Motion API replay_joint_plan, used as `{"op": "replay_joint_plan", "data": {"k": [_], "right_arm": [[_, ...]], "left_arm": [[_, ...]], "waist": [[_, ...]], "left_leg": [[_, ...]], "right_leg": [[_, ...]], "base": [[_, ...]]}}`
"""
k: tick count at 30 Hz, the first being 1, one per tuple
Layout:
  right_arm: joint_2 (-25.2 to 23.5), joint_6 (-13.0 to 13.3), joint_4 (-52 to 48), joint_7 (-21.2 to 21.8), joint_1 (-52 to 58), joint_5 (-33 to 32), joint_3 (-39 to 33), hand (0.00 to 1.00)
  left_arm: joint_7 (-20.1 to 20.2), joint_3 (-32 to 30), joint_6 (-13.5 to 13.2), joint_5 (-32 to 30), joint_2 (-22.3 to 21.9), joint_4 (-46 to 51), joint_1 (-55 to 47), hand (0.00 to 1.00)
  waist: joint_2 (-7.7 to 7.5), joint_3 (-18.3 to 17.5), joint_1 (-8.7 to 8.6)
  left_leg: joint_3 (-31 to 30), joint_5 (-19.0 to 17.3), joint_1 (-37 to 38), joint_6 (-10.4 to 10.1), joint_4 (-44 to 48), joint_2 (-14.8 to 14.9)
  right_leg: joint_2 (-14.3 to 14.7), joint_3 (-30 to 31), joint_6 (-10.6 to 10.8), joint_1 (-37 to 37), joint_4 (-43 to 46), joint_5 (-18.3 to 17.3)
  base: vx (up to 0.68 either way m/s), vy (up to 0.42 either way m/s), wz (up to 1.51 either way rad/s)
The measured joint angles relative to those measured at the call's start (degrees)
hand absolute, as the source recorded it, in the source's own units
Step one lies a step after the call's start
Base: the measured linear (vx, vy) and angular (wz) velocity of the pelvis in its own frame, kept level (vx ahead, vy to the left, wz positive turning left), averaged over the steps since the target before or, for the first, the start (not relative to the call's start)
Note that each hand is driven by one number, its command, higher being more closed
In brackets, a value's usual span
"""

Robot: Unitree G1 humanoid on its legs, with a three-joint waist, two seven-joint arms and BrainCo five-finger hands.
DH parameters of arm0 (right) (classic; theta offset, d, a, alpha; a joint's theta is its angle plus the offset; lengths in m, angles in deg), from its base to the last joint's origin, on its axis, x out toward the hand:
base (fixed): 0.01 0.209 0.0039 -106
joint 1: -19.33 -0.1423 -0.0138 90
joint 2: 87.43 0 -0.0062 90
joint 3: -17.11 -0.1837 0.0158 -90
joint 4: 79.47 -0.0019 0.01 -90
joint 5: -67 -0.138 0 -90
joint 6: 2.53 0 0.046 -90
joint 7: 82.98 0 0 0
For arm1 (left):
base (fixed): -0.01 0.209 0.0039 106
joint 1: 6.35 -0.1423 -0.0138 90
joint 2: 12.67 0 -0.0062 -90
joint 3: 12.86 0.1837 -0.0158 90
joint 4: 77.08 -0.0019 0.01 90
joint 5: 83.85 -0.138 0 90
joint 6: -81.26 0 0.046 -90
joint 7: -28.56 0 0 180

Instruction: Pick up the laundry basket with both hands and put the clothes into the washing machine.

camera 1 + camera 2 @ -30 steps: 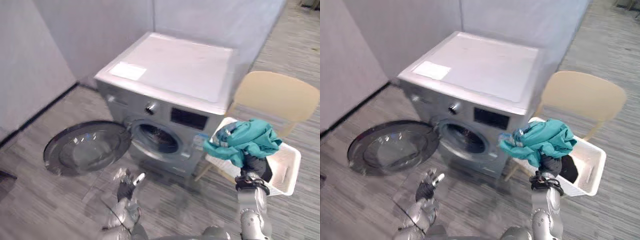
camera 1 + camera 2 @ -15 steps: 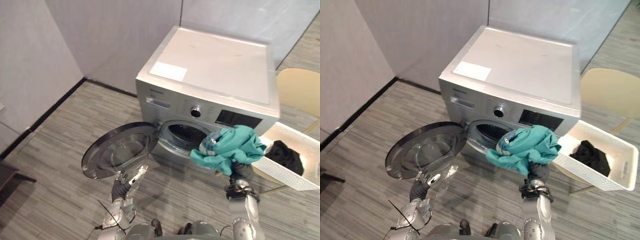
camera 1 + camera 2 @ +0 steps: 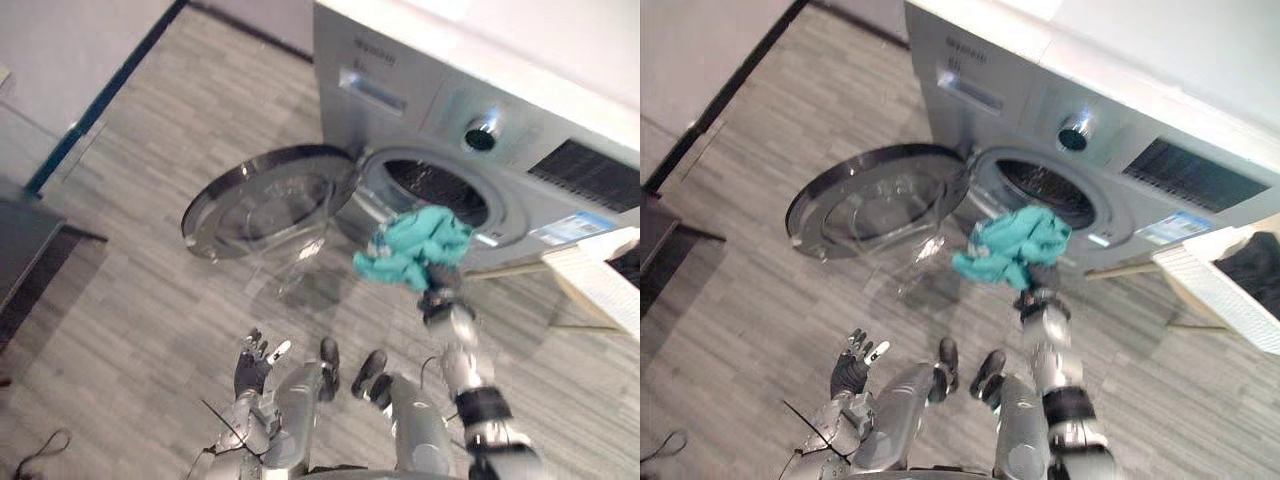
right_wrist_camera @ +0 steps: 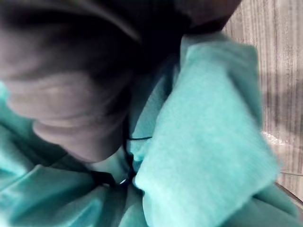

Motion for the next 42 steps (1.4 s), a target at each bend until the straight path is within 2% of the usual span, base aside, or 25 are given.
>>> {"op": "replay_joint_plan", "data": {"k": [3, 4, 5, 6, 8, 10, 12, 13, 15, 16, 18, 20, 21, 22, 23, 25, 29, 32, 34, 35, 37, 39, 40, 41, 42], "right_arm": [[0.86, 0.13, 5.48, -2.7, -7.43, -0.17, -4.44, 1.0], [1.35, 0.3, 6.85, -3.63, -9.11, -0.61, -5.49, 1.0], [2.01, 0.46, 8.26, -3.86, -10.18, -0.67, -6.38, 1.0], [2.45, 0.48, 8.89, -3.92, -10.32, -0.73, -7.12, 1.0], [1.87, 0.54, 10.84, -5.43, -10.13, -2.04, -10.62, 1.0], [-0.56, 0.87, 11.59, -5.91, -9.86, -2.83, -9.99, 1.0], [-5.05, 0.95, 12.86, -5.97, -8.28, -3.48, -7.06, 1.0], [-6.71, 0.92, 13.19, -5.86, -7.13, -4.07, -5.69, 1.0], [-9.79, 0.74, 13.44, -4.84, -4.66, -4.06, -4.42, 1.0], [-10.23, 0.74, 13.44, -4.65, -4.26, -4.06, -4.46, 1.0], [-10.58, 0.76, 13.47, -4.56, -3.36, -4.06, -4.59, 1.0], [-8.16, 1.04, 14.03, -5.05, -1.09, -4.03, -4.99, 1.0], [-7.68, 1.14, 14.02, -5.05, -0.56, -4.02, -4.99, 1.0], [-7.13, 1.17, 14.06, -5.03, 0.65, -3.96, -4.94, 1.0], [-7.14, 1.37, 14.16, -5.03, 1.81, -3.91, -5.13, 1.0], [-7.55, 1.35, 14.3, -5.01, 3.57, -3.73, -5.23, 1.0], [-7.68, 1.4, 15.09, -4.87, 6.87, -3.27, -7.28, 1.0], [-7.85, 1.36, 14.66, -4.71, 8.16, -3.16, -7.61, 1.0], [-8.05, 1.3, 11.88, -4.68, 10.02, -2.67, -7.87, 1.0], [-8.06, 1.32, 11.02, -4.67, 11.15, -2.68, -8.04, 1.0], [-8.29, 1.32, 10.8, -4.68, 13.06, -2.7, -9.57, 1.0], [-8.65, 1.32, 10.82, -4.66, 12.66, -2.66, -9.59, 1.0], [-8.67, 1.33, 11.05, -4.67, 11.21, -2.38, -9.62, 1.0], [-8.44, 1.33, 11.63, -4.72, 10.17, -1.93, -9.72, 1.0], [-8.12, 1.38, 11.99, -4.85, 9.75, -1.52, -9.89, 1.0]], "left_arm": [[-0.18, 0.71, -0.84, 0.93, 0.04, 0.84, 0.33, 0.0], [-0.26, 1.27, -0.89, 1.11, 0.06, 0.83, 0.5, 0.0], [-0.56, 2.19, -0.84, 1.13, 0.08, 0.75, 1.07, 0.0], [-0.7, 2.56, -0.82, 1.14, 0.05, 0.72, 1.35, 0.0], [-1.12, 2.64, -1.01, 1.35, -0.58, 0.54, 2.35, 0.0], [-1.22, 1.6, -1.03, 2.3, -0.62, -0.09, 1.81, 0.0], [-1.28, -0.17, -1.07, 3.69, -0.64, -1.68, 0.5, 0.0], [-1.3, -0.65, -0.95, 4.45, -0.61, -2.04, -0.38, 0.0], [-1.12, -1.1, -0.56, 5.14, -0.06, -1.99, -2.53, 0.0], [-1.14, -1.62, -0.57, 5.23, -0.08, -1.98, -2.86, 0.0], [-1.3, -3.32, -0.45, 5.68, -0.2, -2.37, -2.77, 0.0], [-1.23, -3.92, -0.37, 5.92, -0.22, -2.75, -2.19, 0.0], [-1.27, -4.0, -0.37, 5.92, -0.23, -2.78, -2.23, 0.0], [-1.28, -3.97, -0.39, 5.92, -0.49, -3.02, -2.97, 0.0], [-1.16, -3.97, -0.27, 5.96, 0.02, -4.25, -1.61, 0.0], [-1.32, -3.85, -0.71, 5.95, 0.27, -4.33, -0.87, 0.0], [-1.19, -1.52, -0.53, 5.63, 1.24, -4.62, 1.65, 0.0], [-1.3, -1.69, -0.74, 5.43, 1.42, -3.8, 2.23, 0.0], [-1.43, -2.17, -0.55, 5.35, 1.75, -3.72, 2.41, 0.0], [-2.08, -2.35, -0.06, 5.28, 1.87, -3.85, 2.2, 0.0], [-2.57, -2.13, 0.64, 4.4, 2.69, -4.22, 1.57, 0.0], [-3.13, -2.76, 0.56, 4.34, 3.33, -4.38, 1.54, 0.0], [-4.33, -3.5, -0.27, 4.39, 3.71, -4.74, 1.75, 0.0], [-4.91, -3.95, -0.89, 4.41, 3.65, -5.43, 2.05, 0.0], [-5.32, -4.49, -1.5, 4.45, 3.76, -6.13, 2.3, 0.0]], "waist": [[0.52, 1.23, 0.04], [0.57, 1.34, 0.03], [0.81, 1.74, -0.27], [0.83, 1.8, -0.35], [0.88, 2.19, -0.07], [0.9, 2.25, 0.26], [0.79, 2.43, 2.53], [0.93, 2.5, 2.96], [0.6, 1.88, 4.92], [0.67, 1.56, 4.83], [0.61, 1.59, 4.2], [0.26, 1.73, 4.15], [0.24, 1.74, 4.11], [0.64, 1.49, 4.25], [-0.93, 1.82, 3.67], [-2.15, 0.87, 3.1], [-2.33, 0.8, 2.16], [-2.35, 0.71, 1.46], [-2.24, 0.7, 1.17], [-2.2, 0.72, 0.96], [-2.07, 0.87, 0.71], [-2.06, 0.87, 0.8], [-1.96, 0.92, 0.8], [-2.04, 0.88, 0.82], [-2.64, 0.66, 0.84]], "left_leg": [[1.04, -0.39, -2.12, -0.27, 0.21, -0.35], [4.5, -1.84, -3.22, 2.04, 2.1, 1.75], [5.8, -2.24, -3.57, 2.58, 4.47, 5.19], [6.24, -2.77, -3.41, 1.02, 4.4, 6.39], [7.53, -2.6, -2.45, 1.0, 4.3, 4.84], [8.08, -3.32, -0.89, 1.09, 4.4, 4.7], [9.57, -4.72, 0.41, -0.36, 12.88, 7.46], [8.28, -2.98, -1.41, -1.43, 21.24, 9.57], [4.29, 6.25, -6.41, -1.65, 31.9, 10.47], [3.38, 5.9, -7.25, -1.81, 32.32, 10.55], [-0.01, 5.3, -8.89, -1.08, 30.05, 10.72], [-1.23, 5.98, -7.72, -2.16, 15.49, 11.55], [-1.27, 7.0, -6.26, -3.65, 9.76, 11.57], [-1.94, 10.23, -0.85, -8.42, -3.84, 12.57], [0.24, 10.86, 1.09, -7.73, -6.62, 12.03], [1.31, 9.14, 1.69, -6.61, -6.56, 10.9], [3.06, 3.57, 1.56, -2.76, 0.76, 9.14], [3.93, 0.46, 1.75, -2.84, 2.26, 9.29], [4.94, -3.45, 2.31, -3.18, 4.06, 10.96], [4.95, -4.04, 2.79, -2.79, 4.94, 11.48], [5.21, -4.44, 5.93, -2.48, 4.74, 12.73], [6.12, -4.46, 7.35, -2.56, 4.44, 14.3], [7.16, -4.67, 7.65, -3.47, 4.82, 16.55], [7.38, -5.03, 7.37, -4.67, 6.0, 17.42], [7.15, -5.31, 6.6, -5.52, 7.5, 17.44]], "right_leg": [[-2.63, -1.53, -0.41, -2.31, 3.0, -0.74], [-3.56, -2.26, -0.64, -3.02, 3.87, -0.89], [-4.74, -2.94, -0.64, -3.64, 5.43, -1.31], [-5.63, -3.09, -0.02, -4.02, 6.81, -1.93], [-8.02, -2.73, 1.36, -3.83, 9.3, -3.04], [-8.24, -2.05, 2.24, -2.76, 9.64, -4.08], [-6.71, 1.32, 2.81, -0.27, 10.53, -6.01], [-5.96, 2.63, 2.61, 1.16, 11.41, -6.85], [-5.11, 6.11, 2.11, 3.32, 9.8, -6.81], [-4.99, 6.51, 2.1, 3.47, 9.21, -6.81], [-4.97, 7.82, 2.09, 3.94, 7.9, -6.8], [-5.36, 10.16, 3.11, 4.97, 6.03, -6.69], [-5.42, 10.57, 4.31, 5.39, 5.54, -6.45], [-4.93, 12.12, 6.82, 6.15, 5.3, -5.95], [-5.35, 13.65, 8.62, 7.13, 4.17, -5.29], [-5.48, 14.1, 10.71, 9.74, -2.28, -2.51], [-7.57, 14.61, 14.17, 15.37, -10.57, 0.45], [-8.12, 15.51, 13.92, 14.43, -9.18, 2.54], [-8.65, 16.43, 11.93, 8.42, 2.25, 3.75], [-9.28, 16.58, 9.41, 5.72, 8.57, 5.52], [-10.56, 17.58, 8.92, 1.91, 18.1, 5.16], [-10.85, 15.25, 7.71, -0.45, 18.41, 3.84], [-11.44, 10.93, 7.1, -3.38, 14.17, 3.62], [-11.34, 9.06, 7.07, -4.34, 8.93, 4.4], [-11.23, 7.77, 6.35, -4.28, 2.49, 8.67]], "base": [[-0.1, -0.013, 0.37], [-0.05, -0.051, 0.42], [-0.03, -0.075, 0.44], [-0.02, -0.109, 0.52], [-0.03, -0.005, 0.32], [-0.01, 0.078, -0.16], [0.03, 0.024, -0.54], [0.02, 0.007, -0.65], [0.07, 0.038, -0.75], [0.16, 0.109, -0.58], [0.15, 0.137, -0.32], [0.18, 0.173, -0.24], [0.25, 0.213, -0.49], [0.29, 0.238, -0.51], [0.3, 0.214, -0.41], [0.33, 0.176, -0.16], [0.36, 0.205, -0.17], [0.27, 0.131, -0.36], [0.19, 0.098, -0.41], [0.23, 0.034, -0.08], [0.19, -0.046, 0.02], [0.11, -0.146, -0.24], [0.13, -0.239, -0.35], [0.1, -0.236, -0.3], [0.1, -0.296, 0.06]]}}
